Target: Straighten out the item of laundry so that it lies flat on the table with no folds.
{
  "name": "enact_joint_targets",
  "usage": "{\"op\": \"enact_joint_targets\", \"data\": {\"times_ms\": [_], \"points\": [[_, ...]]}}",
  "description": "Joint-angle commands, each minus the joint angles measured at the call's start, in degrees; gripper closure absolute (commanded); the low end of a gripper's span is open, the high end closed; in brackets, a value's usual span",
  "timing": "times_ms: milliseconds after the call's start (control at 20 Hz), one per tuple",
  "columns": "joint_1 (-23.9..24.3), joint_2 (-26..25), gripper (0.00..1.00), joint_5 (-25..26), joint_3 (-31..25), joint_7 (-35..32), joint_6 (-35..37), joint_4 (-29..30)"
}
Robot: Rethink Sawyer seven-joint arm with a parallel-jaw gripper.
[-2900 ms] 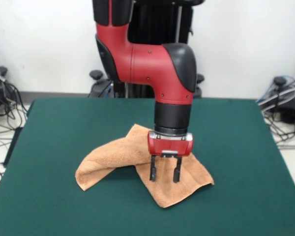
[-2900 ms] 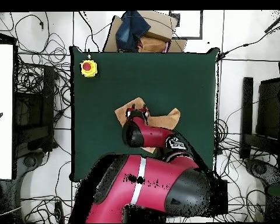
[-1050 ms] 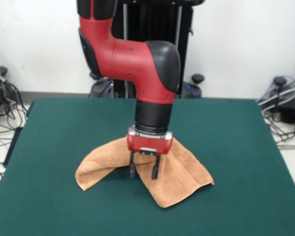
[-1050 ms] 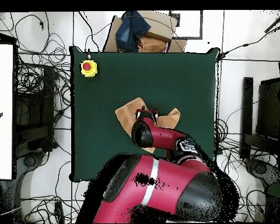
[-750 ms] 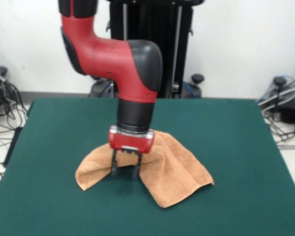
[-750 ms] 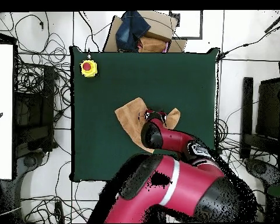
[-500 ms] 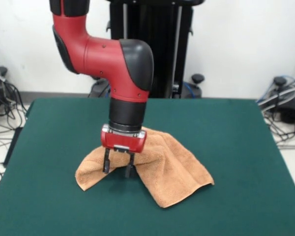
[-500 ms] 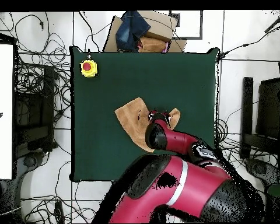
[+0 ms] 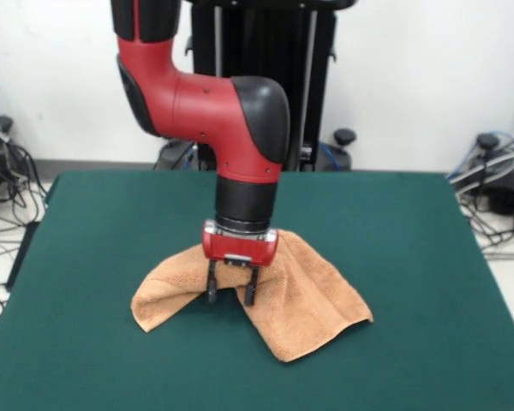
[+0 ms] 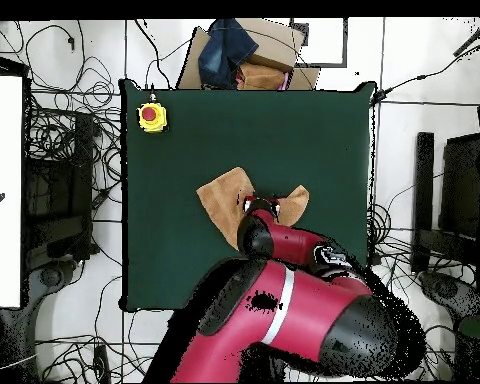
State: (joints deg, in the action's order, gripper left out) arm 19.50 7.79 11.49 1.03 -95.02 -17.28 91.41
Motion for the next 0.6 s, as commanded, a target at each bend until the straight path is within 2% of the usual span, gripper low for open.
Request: {"op": "enact_joint_targets", "data": {"times_ms": [50,250,600], "points": [[-0.7,-3.3,0.00,2.1,0.2,-6.1,-2.0,-4.6],[1.4,-6.2,0.00,4.2,-1.4,-5.7,-2.3,-7.6],[2.4,-6.9,0.00,5.2,-2.5,-5.7,-0.1,-8.9]]}}
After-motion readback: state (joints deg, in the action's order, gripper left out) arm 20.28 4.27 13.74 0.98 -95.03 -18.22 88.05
